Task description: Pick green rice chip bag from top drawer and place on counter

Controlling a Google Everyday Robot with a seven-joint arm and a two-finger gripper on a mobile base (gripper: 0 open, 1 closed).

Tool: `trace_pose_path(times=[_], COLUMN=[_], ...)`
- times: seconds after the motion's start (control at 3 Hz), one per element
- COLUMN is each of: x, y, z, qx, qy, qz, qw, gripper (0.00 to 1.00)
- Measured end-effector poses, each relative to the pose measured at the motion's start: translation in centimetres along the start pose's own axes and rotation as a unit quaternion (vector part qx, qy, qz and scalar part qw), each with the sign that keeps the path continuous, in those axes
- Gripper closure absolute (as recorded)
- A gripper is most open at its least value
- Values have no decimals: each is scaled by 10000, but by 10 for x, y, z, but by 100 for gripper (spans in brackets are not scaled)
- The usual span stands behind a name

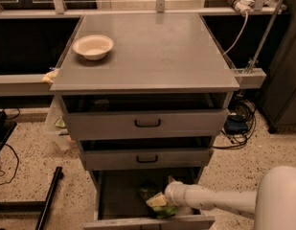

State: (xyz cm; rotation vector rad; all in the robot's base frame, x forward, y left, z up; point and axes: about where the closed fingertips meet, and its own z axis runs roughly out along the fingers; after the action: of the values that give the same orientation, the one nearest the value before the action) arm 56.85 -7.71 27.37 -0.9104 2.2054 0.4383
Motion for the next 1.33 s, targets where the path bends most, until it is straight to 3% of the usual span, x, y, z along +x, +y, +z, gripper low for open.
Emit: trace_pose_path(times=[0.33,1.33], x=[3,37], y=[4,-9], z=[15,67], qx=[-149,-106], qy=[15,442], qz=[111,103], qw=[9998,9989], gripper=[4,1])
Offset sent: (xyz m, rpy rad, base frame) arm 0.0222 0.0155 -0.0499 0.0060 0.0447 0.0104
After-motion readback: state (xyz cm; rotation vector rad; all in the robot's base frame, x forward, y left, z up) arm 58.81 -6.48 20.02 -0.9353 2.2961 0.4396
